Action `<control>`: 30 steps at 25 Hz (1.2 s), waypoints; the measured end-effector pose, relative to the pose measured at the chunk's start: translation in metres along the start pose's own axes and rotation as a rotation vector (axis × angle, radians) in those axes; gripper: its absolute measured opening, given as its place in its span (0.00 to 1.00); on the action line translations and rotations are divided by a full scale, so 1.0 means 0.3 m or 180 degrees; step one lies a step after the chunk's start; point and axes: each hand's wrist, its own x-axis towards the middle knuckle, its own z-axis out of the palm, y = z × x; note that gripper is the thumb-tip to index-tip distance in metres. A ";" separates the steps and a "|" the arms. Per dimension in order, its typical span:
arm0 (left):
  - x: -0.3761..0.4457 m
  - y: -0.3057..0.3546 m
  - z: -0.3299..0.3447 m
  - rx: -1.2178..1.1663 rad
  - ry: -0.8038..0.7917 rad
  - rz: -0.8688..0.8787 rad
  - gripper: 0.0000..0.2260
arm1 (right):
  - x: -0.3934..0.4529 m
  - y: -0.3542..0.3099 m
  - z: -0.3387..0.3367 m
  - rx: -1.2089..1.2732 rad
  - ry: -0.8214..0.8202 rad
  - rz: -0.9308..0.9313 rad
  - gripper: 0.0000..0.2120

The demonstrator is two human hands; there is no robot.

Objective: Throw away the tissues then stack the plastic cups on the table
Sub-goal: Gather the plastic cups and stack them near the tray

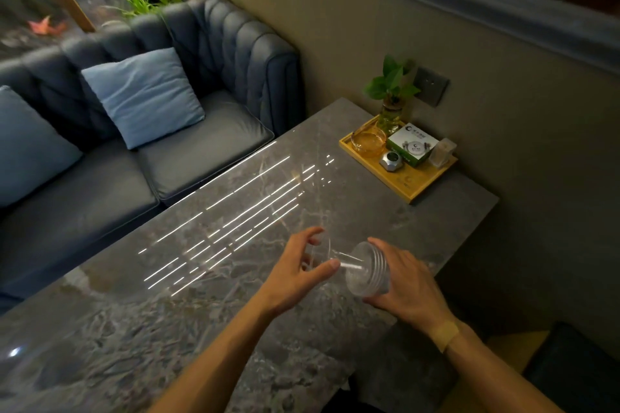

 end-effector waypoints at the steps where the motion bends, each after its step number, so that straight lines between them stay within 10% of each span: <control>1: -0.007 -0.003 0.008 0.0015 -0.0056 -0.0012 0.34 | 0.000 -0.010 0.006 -0.0019 0.0003 0.0000 0.48; 30: -0.378 -0.038 0.100 0.0090 -0.0519 0.0409 0.37 | -0.381 -0.266 0.134 -0.0078 0.0430 -0.0263 0.46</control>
